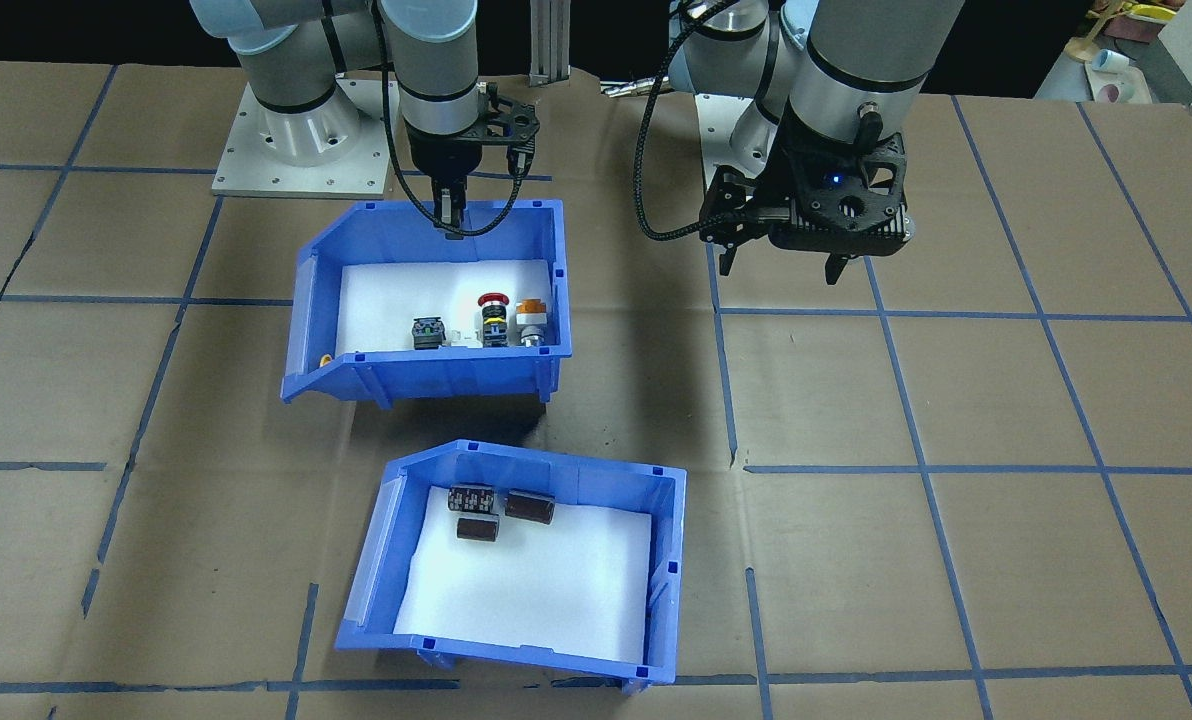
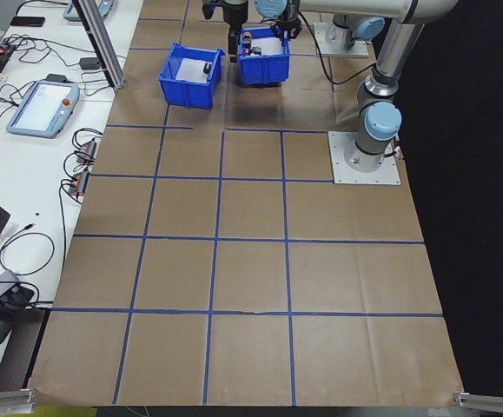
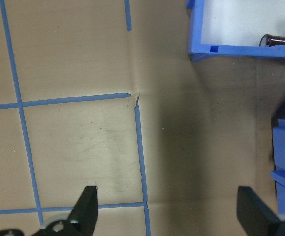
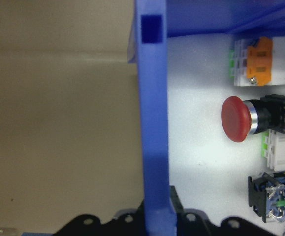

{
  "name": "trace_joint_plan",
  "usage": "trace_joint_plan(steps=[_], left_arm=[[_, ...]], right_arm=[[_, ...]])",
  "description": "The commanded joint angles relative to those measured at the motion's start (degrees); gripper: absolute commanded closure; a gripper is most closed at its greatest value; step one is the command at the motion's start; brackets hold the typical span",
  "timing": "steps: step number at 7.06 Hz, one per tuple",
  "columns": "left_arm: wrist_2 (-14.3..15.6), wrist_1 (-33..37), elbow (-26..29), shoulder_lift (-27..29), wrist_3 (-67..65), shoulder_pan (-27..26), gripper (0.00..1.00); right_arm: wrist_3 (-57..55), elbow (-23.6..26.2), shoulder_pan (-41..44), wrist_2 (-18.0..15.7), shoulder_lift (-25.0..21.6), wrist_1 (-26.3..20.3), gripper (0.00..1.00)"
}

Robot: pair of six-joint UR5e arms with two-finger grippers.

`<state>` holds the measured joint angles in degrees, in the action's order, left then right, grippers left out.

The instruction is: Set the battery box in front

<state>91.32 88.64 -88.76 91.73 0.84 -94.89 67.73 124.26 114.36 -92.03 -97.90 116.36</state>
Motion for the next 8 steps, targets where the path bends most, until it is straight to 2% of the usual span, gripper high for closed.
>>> trace_joint_plan(steps=[1,8], left_arm=[[0.00,0.39,-0.18,-0.94,0.12,0.06,0.01],[-0.69,1.01,-0.36,-2.87,0.12,0.15,0.01]], right_arm=[[-1.36,-0.07,2.35,0.10,2.53,4.64,0.93],[-8.49,-0.15,5.86,0.10,6.67,5.28,0.91]])
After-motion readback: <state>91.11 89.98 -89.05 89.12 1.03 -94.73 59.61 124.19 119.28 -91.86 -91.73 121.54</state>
